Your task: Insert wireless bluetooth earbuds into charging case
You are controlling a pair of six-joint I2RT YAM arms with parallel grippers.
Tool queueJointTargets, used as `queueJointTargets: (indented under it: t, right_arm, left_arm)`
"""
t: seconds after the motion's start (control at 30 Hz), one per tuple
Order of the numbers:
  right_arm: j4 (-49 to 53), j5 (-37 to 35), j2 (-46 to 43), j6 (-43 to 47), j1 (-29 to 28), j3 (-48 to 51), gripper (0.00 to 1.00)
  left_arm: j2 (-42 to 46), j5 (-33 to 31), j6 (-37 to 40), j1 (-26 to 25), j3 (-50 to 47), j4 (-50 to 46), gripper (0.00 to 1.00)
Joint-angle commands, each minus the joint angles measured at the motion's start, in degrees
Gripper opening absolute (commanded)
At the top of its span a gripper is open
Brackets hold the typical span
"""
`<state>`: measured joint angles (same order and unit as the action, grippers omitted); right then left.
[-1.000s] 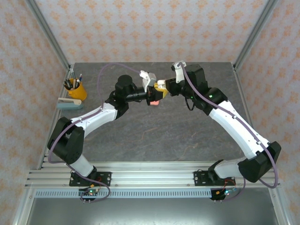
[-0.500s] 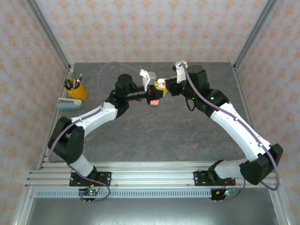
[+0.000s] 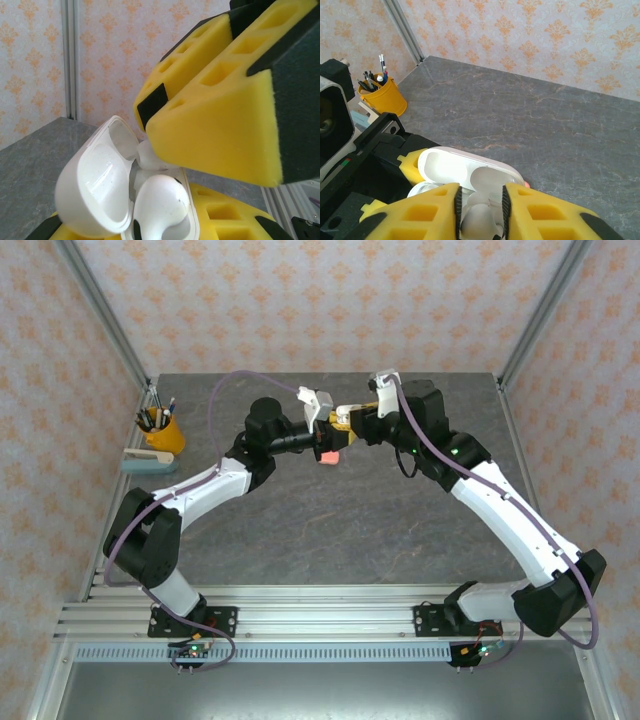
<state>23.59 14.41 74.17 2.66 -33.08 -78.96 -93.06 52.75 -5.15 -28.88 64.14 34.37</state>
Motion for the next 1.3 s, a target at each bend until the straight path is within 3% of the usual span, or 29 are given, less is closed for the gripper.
queueJointTargets:
  t: [0.0, 0.27, 0.47, 0.6, 0.8, 0.87, 1.27]
  right_arm:
    - [-1.92, -0.90, -0.78, -0.70, -0.32, -0.54, 0.37]
    - [-2.42, -4.88, 0.80, -8.87, 1.00, -5.95, 0.62]
    - [2.10, -3.63, 1.90, -17.97, 4.73, -12.68, 0.66]
    - [11.78, -1.99, 2.60, -24.38, 5.99, -16.27, 0.57]
    - [16.77, 5.33, 1.17, -30.67, 6.01, -13.45, 0.21]
    - [16.71, 7.53, 1.28, -30.98, 6.01, -12.81, 0.15]
    - [17.28, 15.74, 0.41, -32.82, 6.01, -7.33, 0.03]
  left_arm:
    - [0.29, 0.77, -0.82, -0.28, 1.78, 3.84, 0.00]
    - [0.11, 0.95, -1.09, -0.67, 0.56, 5.11, 0.00]
    - [0.49, 0.52, -1.11, -0.89, -0.70, 5.73, 0.00]
    - [1.10, -0.19, -0.14, -0.83, -1.78, 5.85, 0.00]
    - [1.55, -0.76, 2.01, -0.82, -2.62, 5.55, 0.00]
    - [1.56, -0.76, 2.25, -0.87, -2.65, 5.39, 0.00]
    - [1.90, -0.87, 2.97, -0.94, -1.74, 3.88, 0.00]
